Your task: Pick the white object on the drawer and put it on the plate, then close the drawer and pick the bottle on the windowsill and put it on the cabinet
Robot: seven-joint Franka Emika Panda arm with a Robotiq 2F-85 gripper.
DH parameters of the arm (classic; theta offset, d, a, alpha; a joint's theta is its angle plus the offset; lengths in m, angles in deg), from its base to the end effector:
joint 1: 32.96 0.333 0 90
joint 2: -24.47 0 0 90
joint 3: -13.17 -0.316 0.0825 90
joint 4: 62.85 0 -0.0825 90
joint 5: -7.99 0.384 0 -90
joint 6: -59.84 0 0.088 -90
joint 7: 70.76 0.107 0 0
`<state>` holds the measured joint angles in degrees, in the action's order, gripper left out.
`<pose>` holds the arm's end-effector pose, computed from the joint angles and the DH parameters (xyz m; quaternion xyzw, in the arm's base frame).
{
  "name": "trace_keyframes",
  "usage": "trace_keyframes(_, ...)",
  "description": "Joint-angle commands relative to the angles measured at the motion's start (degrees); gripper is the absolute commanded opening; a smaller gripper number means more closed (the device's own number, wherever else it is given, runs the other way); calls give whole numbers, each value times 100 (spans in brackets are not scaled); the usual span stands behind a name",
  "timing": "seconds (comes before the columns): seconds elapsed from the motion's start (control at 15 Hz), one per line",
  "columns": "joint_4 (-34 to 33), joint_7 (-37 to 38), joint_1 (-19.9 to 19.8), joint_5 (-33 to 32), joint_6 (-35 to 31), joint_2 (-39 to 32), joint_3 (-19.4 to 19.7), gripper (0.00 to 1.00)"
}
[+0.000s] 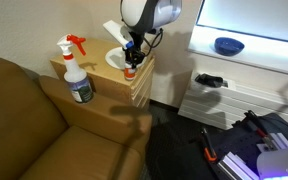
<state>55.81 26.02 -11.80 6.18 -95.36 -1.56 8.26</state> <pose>0.5465 0.2672 0.2269 -0.8164 0.5699 -0.0352 0.0863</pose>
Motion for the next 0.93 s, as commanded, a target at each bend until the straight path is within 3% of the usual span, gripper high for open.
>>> trace_keyframes(0.0, -205, 81, 98, 29, -177, -221, 174, 30)
trace_keyframes(0.87, -1036, 519, 530, 24, -357, -1005, 539, 30)
